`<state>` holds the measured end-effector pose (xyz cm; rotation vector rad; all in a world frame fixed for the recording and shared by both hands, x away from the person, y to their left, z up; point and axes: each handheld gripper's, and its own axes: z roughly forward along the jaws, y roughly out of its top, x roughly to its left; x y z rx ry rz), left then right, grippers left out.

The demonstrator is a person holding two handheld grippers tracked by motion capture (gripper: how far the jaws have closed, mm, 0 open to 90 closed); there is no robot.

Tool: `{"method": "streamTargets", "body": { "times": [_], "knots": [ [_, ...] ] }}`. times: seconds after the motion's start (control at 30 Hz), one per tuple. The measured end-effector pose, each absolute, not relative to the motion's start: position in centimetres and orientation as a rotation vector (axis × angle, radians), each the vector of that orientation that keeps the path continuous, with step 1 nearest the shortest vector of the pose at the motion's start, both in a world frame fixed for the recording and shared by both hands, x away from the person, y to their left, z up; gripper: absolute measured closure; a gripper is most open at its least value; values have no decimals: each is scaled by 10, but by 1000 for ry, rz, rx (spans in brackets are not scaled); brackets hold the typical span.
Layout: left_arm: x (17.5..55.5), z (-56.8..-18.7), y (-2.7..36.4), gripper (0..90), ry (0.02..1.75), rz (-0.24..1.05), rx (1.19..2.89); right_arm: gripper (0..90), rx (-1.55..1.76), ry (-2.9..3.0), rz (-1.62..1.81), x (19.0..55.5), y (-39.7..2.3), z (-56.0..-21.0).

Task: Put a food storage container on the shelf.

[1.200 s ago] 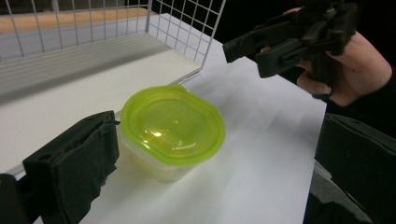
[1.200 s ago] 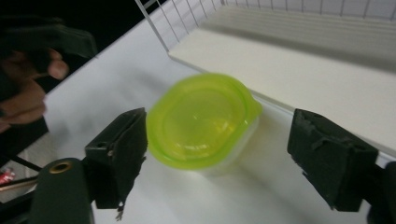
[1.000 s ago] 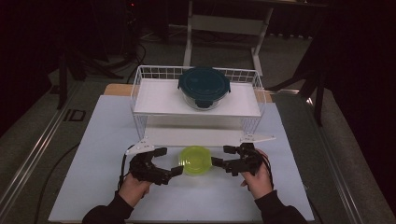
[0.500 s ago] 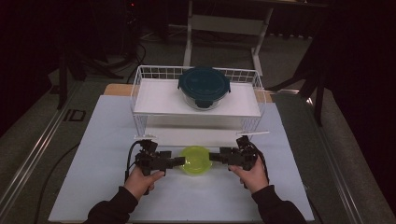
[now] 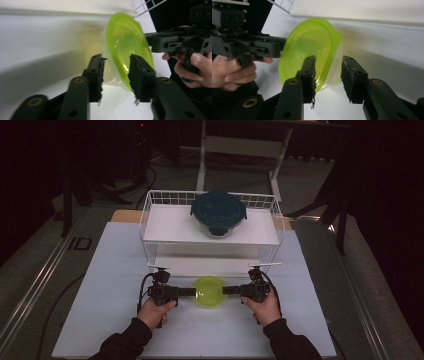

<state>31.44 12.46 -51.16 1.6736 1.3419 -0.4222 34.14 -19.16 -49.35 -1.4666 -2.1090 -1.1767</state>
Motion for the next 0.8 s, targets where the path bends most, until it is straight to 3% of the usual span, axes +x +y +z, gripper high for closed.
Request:
{"method": "streamTargets", "body": {
  "times": [0.13, 0.8],
  "knots": [
    [314, -512, 123, 702, 1340, -433, 1672, 734, -1473, -2100, -1141, 342, -188, -496],
    [302, -504, 115, 774, 1369, -432, 1712, 796, -1458, -2066, -1129, 331, -190, -495]
  ]
}}
